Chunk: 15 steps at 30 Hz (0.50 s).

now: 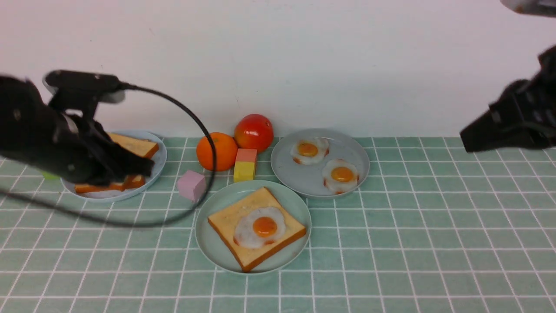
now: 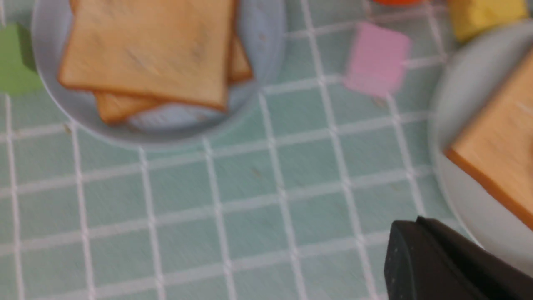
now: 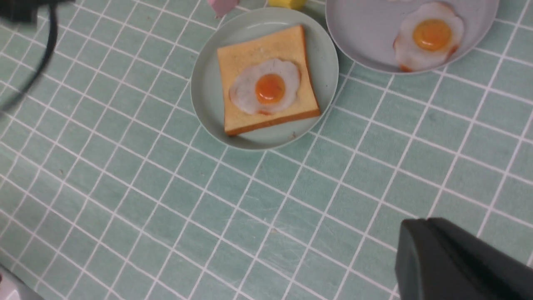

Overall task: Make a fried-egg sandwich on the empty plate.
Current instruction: Use the left arm to grab a slice of bread

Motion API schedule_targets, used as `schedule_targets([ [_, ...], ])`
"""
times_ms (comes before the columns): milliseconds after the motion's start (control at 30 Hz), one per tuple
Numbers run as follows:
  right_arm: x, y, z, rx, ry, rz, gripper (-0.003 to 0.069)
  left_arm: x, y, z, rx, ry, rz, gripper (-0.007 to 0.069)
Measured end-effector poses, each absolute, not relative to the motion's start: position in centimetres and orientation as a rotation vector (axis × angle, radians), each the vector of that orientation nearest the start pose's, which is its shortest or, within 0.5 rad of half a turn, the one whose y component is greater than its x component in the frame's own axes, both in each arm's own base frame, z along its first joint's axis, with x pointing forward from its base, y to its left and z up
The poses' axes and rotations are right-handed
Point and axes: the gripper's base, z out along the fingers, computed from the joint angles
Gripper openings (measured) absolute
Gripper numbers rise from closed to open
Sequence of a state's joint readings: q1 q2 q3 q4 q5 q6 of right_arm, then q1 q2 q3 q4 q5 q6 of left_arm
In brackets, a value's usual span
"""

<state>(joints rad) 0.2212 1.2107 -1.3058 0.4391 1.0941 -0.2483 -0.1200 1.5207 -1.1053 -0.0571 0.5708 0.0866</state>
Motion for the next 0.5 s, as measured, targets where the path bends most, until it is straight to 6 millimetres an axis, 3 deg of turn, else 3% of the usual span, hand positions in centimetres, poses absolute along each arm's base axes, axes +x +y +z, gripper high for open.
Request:
schedule_targets([
  [100, 21.2, 8.3, 39.9, -0.485, 2.368, 0.547, 0.0022, 35.4, -2.2, 27.1, 0.162, 2.467, -0.108, -0.0013],
  [167, 21.0, 8.2, 39.5, -0.482, 2.378, 0.548, 0.0022, 37.8, -1.3, 25.8, 0.171, 2.483, -0.106, -0.0008],
  [267, 21.0, 8.2, 39.3, -0.482, 2.384, 0.548, 0.0024, 39.7, -1.0, 24.7, 0.204, 2.492, -0.086, 0.0025],
  [333, 21.0, 8.2, 39.3, -0.482, 2.385, 0.548, 0.0028, 41.9, -0.9, 23.3, 0.263, 2.488, -0.038, 0.011],
  [400, 21.0, 8.2, 39.3, -0.482, 2.385, 0.548, 0.0029, 42.6, -0.8, 22.6, 0.276, 2.485, -0.02, 0.0167],
  [467, 21.0, 8.2, 39.3, -0.482, 2.385, 0.548, 0.0034, 43.8, -0.6, 21.2, 0.296, 2.464, 0.02, 0.0277],
  [500, 21.0, 8.2, 39.3, -0.482, 2.385, 0.548, 0.0034, 43.9, -0.5, 21.1, 0.299, 2.457, 0.027, 0.0283],
])
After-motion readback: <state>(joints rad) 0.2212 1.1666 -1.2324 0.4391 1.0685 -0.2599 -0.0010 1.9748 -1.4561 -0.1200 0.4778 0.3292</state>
